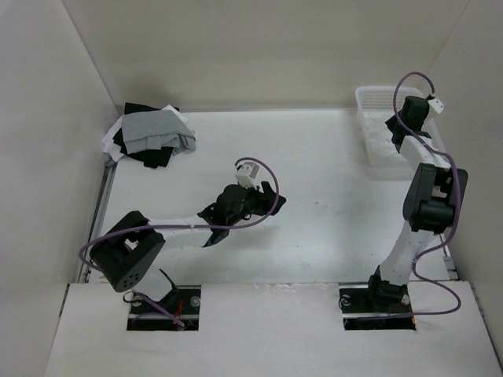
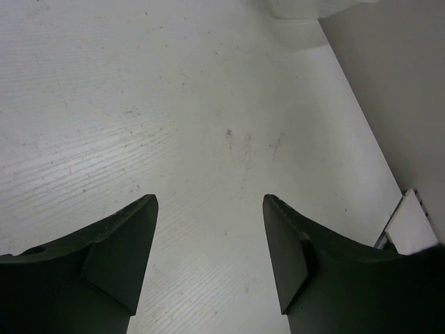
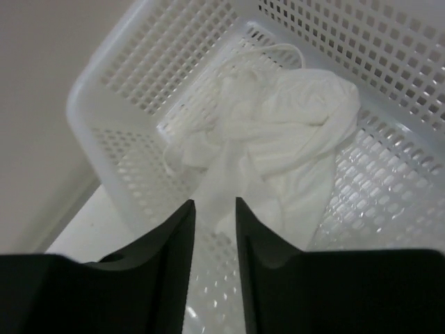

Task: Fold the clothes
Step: Grab the tank top from the pile

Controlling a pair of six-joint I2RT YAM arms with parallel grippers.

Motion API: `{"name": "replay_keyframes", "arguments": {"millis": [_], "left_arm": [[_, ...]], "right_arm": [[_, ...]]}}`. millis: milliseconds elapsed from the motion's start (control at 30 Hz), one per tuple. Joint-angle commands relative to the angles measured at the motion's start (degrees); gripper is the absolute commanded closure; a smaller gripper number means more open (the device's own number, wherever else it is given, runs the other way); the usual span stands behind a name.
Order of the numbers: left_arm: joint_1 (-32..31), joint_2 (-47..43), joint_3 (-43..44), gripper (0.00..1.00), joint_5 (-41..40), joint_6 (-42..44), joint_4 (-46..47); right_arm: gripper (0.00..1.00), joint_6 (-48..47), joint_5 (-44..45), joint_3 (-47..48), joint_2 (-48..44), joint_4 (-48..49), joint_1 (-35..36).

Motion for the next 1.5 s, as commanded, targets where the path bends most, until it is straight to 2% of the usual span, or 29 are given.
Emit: {"name": "replay_keyframes", "arguments": {"millis": [0,100,367,600,767,800,900,933,1000,1133,1200,1333,1367,1433,1467], "left_arm": [[0.6,0.5,-0.2,0.39,0.9,0.0,5.0],[1.3,1.1,-0.2,0.39,1.1,-0.2,5.7],[3.2,1.5,-1.5,0.39,2.2,-2.5,9.0],[4.8,1.8,-2.3,0.39,3.8,-4.2,10.9],[5.3,1.8,-2.9,0.39,3.8,-4.9,11.9],[5.3,1.8,-2.9,0.39,3.8,-5.0,12.1],[5.6,2.1,-3.0,0.39,3.8,-5.0,12.4],[5.6,2.2,-3.0,0.39,3.8,-5.1,12.5],[5.6,2.5,-2.9,0.39,3.8,-5.2,12.6],[5.7,2.7,-2.7,0.39,3.9,-5.3,12.8],[5.5,2.7,-2.6,0.39,4.0,-5.3,12.8],[5.2,1.5,-2.6,0.4,4.4,-5.6,12.8],[5.2,1.4,-2.6,0.4,4.4,-5.7,12.8],[5.1,-0.4,-2.9,0.4,4.2,-5.8,12.8],[5.1,-0.8,-2.9,0.4,4.0,-5.8,12.7]], "right_arm": [[0.59,-1.7,0.8,11.0,7.7,-5.6,-1.6],[0.54,-3.1,1.8,18.9,14.2,-8.8,-2.7],[0.47,-5.4,5.0,37.0,27.8,-17.3,-3.5],[0.48,-4.2,5.4,43.6,34.2,-20.0,-3.6],[0.67,-3.7,5.0,48.2,36.9,-21.8,-4.0],[0.76,-3.4,4.3,49.7,37.9,-22.3,-4.2],[0.94,-1.8,2.9,49.4,37.5,-21.5,-4.4],[0.99,-1.4,2.6,48.7,36.9,-20.9,-4.4],[1.0,-1.0,1.7,45.8,34.6,-18.2,-4.3],[1.0,-1.3,0.9,25.5,18.0,0.7,-2.7],[1.0,-1.9,1.2,21.2,13.3,4.1,-1.5],[1.0,-2.4,1.6,6.8,-4.4,13.3,2.9],[1.0,-2.4,1.6,5.5,-6.1,13.9,3.4],[1.0,-2.4,1.5,-1.9,-17.2,17.4,7.2],[1.0,-2.4,1.4,-2.7,-18.5,17.6,7.8]]}}
